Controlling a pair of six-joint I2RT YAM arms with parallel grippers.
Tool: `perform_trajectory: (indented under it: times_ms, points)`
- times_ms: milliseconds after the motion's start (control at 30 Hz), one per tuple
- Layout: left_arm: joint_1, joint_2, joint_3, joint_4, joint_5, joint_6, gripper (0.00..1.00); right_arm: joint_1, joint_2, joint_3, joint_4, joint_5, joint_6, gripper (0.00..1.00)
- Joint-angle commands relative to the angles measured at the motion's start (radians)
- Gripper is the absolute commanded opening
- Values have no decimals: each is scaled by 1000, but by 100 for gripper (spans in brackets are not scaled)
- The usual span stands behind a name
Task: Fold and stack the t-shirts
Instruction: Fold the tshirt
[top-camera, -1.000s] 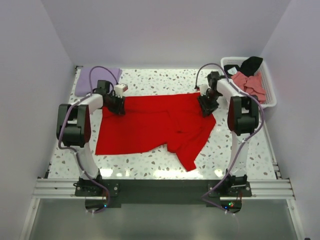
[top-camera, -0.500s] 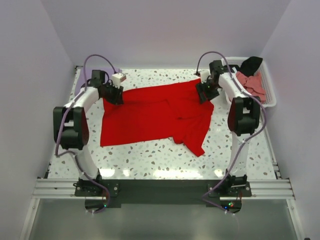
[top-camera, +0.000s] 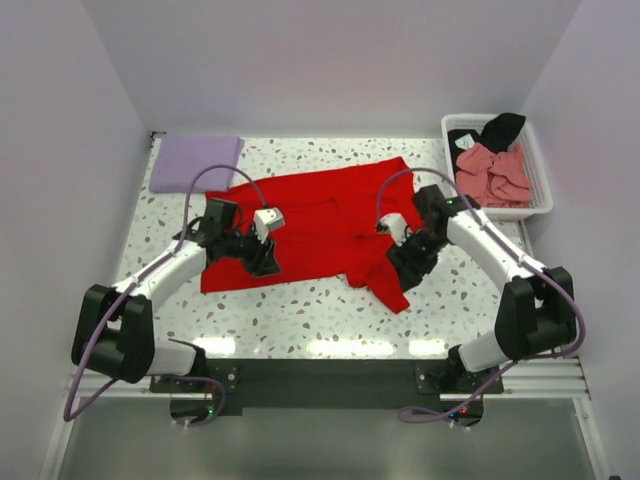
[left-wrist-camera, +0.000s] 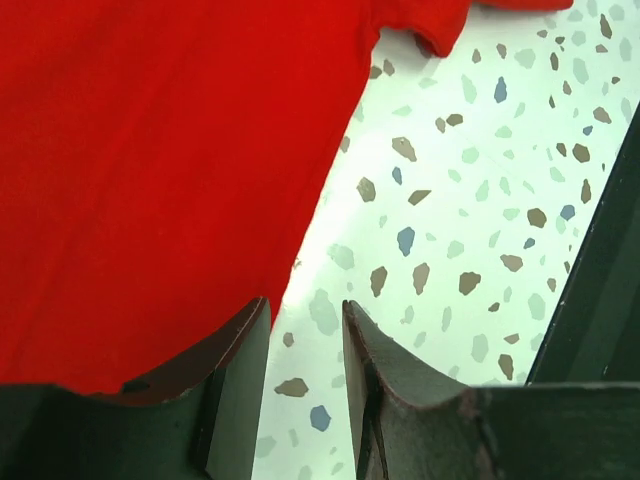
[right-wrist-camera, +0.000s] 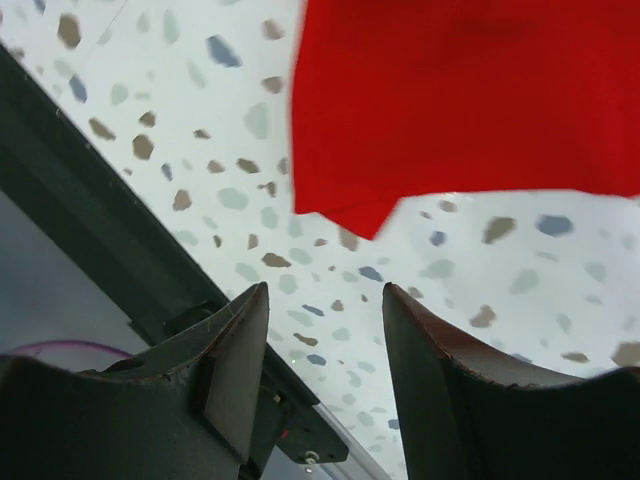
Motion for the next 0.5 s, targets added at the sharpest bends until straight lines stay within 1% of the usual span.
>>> perform_trajectory:
  times_ms: [0, 100, 133, 167, 233, 400, 467]
  points:
    - [7, -15, -41, 108, 30, -98, 40, 115, -59, -66, 61, 41, -71, 54]
    - [7, -18, -45, 114, 6, -113, 40, 214, -25, -93, 117, 79, -41, 59]
    - [7, -21, -36, 109, -4, -110, 40, 275, -10, -100, 152, 100, -18, 59]
    - [7, -19, -33, 100, -16, -104, 41, 303, -2, -108, 167, 146, -7, 61]
    - [7, -27, -27, 96, -24, -101, 40, 374, 24, -123, 196, 182, 16, 62]
    - [7, -32, -30, 100, -43, -101, 41, 459, 79, -148, 250, 271, 56, 63]
    - [7, -30, -30, 109, -60, -108, 41, 496, 113, -154, 298, 343, 74, 61]
